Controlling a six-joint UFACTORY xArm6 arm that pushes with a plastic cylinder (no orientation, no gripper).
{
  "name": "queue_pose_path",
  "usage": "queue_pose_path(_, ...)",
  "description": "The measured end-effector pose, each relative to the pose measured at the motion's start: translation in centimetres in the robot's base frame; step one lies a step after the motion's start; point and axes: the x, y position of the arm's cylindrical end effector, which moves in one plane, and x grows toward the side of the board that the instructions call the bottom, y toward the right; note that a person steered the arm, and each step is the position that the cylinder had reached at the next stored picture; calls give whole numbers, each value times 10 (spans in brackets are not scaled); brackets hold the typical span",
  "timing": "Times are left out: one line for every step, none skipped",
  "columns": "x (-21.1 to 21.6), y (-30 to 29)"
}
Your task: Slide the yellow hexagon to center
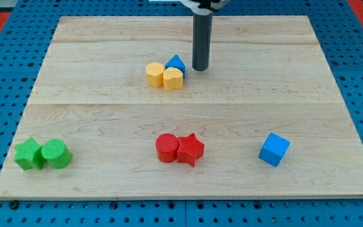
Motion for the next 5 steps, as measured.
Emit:
queue_pose_path(47, 5)
queue_pose_path(92, -34)
queue_pose_path(102, -107)
queue_pose_path(74, -182)
queue_pose_path(21, -210)
